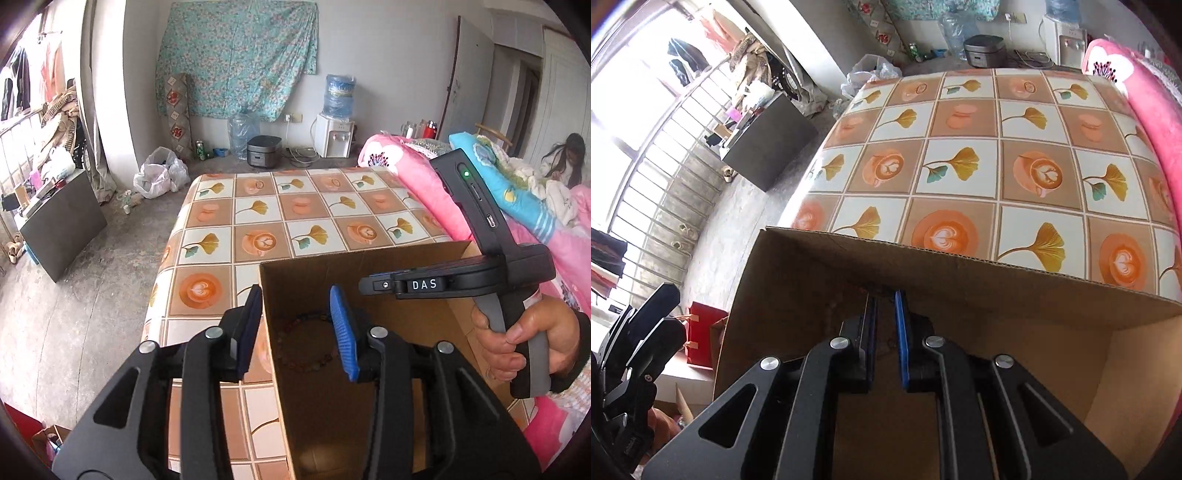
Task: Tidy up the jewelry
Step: 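Open the right tool to drop the bracelet into the box, then move the right tool toward the gold flower charm beside the watch strap, then close the right tool on the gold flower charm, then lift the charm with the right tool and carry it into the box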
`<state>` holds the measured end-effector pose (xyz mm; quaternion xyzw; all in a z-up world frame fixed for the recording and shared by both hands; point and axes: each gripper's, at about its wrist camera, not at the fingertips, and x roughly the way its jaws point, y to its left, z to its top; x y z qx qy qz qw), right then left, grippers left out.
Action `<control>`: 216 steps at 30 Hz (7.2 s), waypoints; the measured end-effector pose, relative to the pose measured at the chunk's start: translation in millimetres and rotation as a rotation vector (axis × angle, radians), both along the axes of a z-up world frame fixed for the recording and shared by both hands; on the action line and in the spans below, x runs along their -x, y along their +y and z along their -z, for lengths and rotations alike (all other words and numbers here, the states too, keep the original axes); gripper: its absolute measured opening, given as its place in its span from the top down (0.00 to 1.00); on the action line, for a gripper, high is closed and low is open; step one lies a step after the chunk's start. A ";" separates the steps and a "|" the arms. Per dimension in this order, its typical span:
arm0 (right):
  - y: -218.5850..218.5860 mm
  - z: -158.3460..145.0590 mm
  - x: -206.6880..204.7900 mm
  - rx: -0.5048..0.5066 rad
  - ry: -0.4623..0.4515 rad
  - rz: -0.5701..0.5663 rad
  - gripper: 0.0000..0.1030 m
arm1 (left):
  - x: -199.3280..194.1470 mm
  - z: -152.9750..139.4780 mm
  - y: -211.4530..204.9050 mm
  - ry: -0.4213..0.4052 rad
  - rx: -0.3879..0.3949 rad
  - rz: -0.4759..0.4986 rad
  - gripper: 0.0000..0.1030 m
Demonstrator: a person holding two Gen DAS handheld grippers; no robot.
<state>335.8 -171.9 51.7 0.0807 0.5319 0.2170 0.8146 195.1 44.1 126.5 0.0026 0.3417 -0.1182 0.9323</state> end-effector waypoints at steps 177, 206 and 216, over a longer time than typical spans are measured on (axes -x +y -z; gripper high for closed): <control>46.1 71.3 292.0 0.259 -0.287 -0.303 0.75 | 161.1 152.2 -13.9 0.158 -0.083 0.229 0.89; 10.0 1.6 314.0 0.128 -0.399 -0.191 0.84 | 206.1 88.1 -10.9 -0.030 -0.047 0.242 0.89; -21.3 -58.6 318.5 0.059 -0.529 -0.118 0.84 | 206.0 29.8 -36.1 -0.181 -0.014 0.312 0.89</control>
